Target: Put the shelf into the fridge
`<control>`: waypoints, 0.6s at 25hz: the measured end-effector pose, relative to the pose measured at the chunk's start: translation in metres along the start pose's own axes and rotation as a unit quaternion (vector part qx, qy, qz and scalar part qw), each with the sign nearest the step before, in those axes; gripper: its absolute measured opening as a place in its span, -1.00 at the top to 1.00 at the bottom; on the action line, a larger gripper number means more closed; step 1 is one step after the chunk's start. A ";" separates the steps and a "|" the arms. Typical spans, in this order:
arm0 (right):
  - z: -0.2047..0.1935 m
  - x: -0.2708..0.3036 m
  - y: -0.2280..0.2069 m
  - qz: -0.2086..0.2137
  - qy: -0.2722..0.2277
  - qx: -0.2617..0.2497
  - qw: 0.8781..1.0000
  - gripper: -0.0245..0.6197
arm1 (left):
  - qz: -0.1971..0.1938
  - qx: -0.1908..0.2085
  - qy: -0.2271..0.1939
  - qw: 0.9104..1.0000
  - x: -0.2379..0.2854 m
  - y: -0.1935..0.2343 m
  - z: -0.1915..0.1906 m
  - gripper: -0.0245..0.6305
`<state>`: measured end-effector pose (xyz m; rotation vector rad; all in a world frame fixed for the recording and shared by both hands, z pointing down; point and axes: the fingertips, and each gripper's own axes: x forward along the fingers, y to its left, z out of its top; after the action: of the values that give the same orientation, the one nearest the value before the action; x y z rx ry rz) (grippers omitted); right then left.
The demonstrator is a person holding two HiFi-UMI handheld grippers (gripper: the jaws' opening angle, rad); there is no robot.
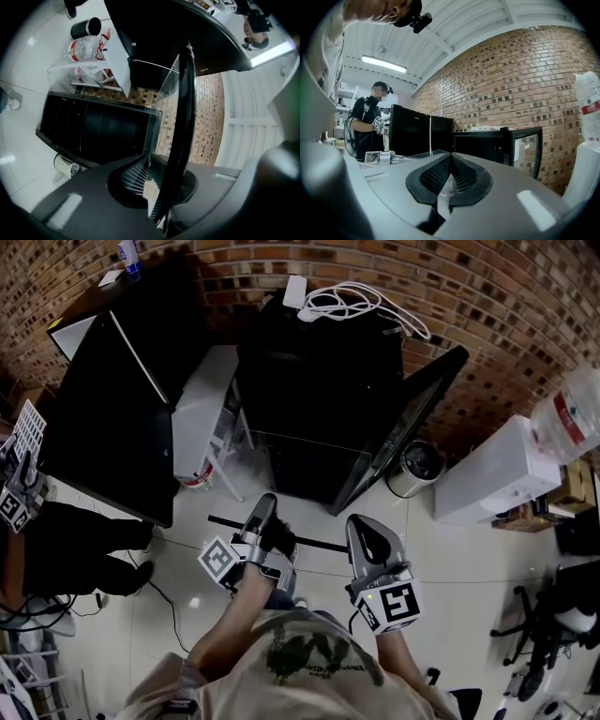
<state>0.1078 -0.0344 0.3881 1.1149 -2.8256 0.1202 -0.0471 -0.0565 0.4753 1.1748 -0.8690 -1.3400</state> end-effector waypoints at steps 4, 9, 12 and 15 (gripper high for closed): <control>0.002 0.019 -0.012 -0.002 0.005 -0.001 1.000 0.92 | 0.001 -0.004 0.001 1.000 0.021 0.006 0.009 0.87; 0.004 0.042 -0.026 -0.008 0.013 -0.004 1.000 0.92 | 0.003 -0.007 0.003 1.000 0.046 0.012 0.020 0.87; 0.008 0.057 -0.034 -0.011 0.016 -0.004 1.000 0.92 | 0.005 -0.008 0.006 1.000 0.061 0.015 0.028 0.87; 0.010 0.071 -0.040 -0.013 0.019 -0.003 1.000 0.92 | 0.007 -0.008 0.009 1.000 0.076 0.018 0.034 0.87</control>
<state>0.0831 -0.1130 0.3888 1.1351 -2.7760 0.1277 -0.0678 -0.1382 0.4889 1.1651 -0.8506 -1.3195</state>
